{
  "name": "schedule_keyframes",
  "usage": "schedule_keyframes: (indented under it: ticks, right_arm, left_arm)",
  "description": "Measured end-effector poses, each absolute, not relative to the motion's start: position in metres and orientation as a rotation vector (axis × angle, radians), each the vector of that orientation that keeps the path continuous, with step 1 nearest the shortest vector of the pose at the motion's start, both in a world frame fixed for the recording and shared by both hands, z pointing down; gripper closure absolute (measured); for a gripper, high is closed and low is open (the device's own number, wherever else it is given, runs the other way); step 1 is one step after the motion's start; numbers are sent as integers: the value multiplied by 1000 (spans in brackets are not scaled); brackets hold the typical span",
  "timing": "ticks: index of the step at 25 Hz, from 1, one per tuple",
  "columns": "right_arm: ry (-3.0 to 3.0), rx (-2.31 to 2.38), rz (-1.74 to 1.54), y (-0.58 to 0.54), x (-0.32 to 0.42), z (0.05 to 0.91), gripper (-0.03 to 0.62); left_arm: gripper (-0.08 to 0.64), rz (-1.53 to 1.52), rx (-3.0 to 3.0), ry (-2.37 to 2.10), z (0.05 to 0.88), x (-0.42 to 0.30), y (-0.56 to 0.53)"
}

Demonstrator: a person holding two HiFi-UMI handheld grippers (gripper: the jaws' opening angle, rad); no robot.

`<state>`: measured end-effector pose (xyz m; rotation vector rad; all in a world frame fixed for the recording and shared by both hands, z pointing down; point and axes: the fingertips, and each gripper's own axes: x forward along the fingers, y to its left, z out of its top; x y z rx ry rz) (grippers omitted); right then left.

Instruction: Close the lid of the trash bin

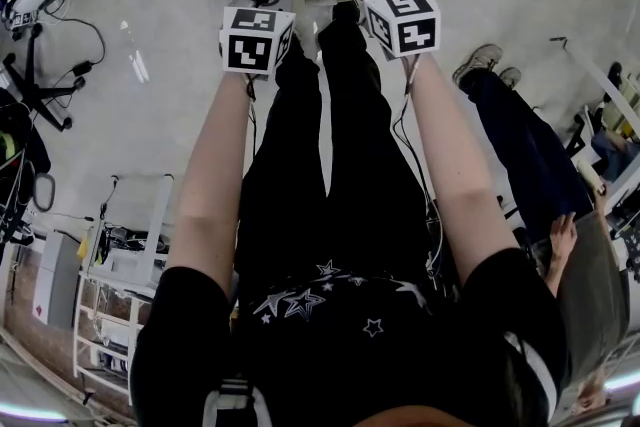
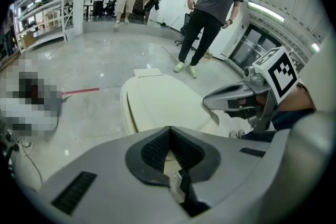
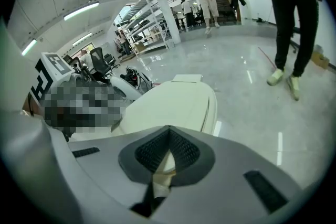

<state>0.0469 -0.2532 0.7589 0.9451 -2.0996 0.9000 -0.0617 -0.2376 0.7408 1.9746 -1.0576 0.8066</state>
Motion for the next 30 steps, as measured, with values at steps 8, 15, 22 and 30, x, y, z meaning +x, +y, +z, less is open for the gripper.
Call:
schedule_keyframes:
  ticks: [8,15,22,30]
  right_arm:
    - [-2072,907,922,-248,48,783,597]
    - [-2055,883,913,-247,47,795,597]
    - [-2051,883,907,-247,48,799,597]
    - [-2033,882,913,-248,45,801,597]
  left_arm:
    - [549,893,1955,-1009,770,-63,-230]
    - [549,909,1923,-998,784,-62,-224]
    - [549,927,1934,-960,789,-61,-224]
    - [549,944,1912,-952,794,-63,-225]
